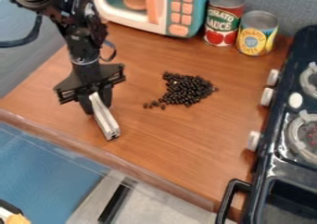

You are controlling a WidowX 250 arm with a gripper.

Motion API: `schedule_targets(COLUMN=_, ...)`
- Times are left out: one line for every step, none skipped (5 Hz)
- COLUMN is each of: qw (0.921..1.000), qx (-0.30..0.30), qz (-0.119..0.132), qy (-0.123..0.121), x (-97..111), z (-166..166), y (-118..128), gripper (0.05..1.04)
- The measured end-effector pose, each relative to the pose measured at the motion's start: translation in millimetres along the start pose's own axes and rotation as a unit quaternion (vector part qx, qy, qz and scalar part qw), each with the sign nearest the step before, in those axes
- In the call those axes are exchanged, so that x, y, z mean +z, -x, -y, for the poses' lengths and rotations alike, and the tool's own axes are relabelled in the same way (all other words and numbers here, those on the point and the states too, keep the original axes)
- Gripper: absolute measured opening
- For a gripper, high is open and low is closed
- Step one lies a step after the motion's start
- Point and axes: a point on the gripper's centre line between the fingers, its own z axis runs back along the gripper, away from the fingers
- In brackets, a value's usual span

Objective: Sweep into pile

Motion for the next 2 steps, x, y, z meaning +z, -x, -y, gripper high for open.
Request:
schedule_targets(qw=1.0000, qx=0.006, qz=-0.001, qy=0.007, x=-0.2, z=10.4, y=0.6, gripper=0.366)
schedule_targets(qw=0.9999, qx=0.008, qz=-0.004, qy=0.015, x=-2.1, z=24.6, y=4.1, gripper=0.366)
